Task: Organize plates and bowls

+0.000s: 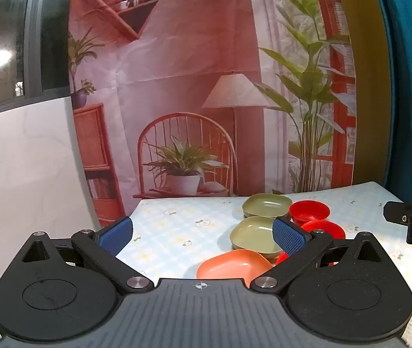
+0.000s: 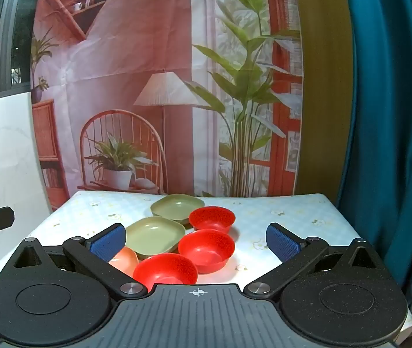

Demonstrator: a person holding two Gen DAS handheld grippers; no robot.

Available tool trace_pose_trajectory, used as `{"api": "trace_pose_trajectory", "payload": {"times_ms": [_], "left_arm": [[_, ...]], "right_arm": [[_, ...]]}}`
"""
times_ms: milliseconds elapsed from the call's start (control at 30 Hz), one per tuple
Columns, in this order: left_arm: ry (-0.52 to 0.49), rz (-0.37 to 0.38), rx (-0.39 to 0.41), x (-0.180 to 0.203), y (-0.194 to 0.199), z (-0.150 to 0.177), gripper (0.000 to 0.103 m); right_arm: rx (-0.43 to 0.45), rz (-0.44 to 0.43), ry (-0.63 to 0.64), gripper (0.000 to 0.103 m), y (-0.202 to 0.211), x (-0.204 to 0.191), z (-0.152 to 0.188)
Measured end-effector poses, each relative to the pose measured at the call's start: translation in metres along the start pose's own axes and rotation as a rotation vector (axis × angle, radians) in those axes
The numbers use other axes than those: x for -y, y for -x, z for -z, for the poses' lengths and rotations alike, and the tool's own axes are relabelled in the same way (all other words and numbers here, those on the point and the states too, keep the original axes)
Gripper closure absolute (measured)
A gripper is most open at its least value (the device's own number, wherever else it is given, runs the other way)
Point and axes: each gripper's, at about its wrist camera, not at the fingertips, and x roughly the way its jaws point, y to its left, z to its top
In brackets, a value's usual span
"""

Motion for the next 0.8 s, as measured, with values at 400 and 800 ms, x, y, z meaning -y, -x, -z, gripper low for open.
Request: {"api": "trace_pose_trajectory", "payload": {"times_ms": [400,800], "left_arm": [[0.016,-0.007,0.002,-0.0016,0.0004,-0.0010,0.000],[0.016,-0.008,0.003,-0.0015,0.0005,-0.0003,0.000]], "right_arm": [[0.000,0.002,0.002,0.000,-0.0015,-0.0017,0.0007],[0.001,0.002,0.003,0.000,-0.0014,0.0007,0.0003]]}}
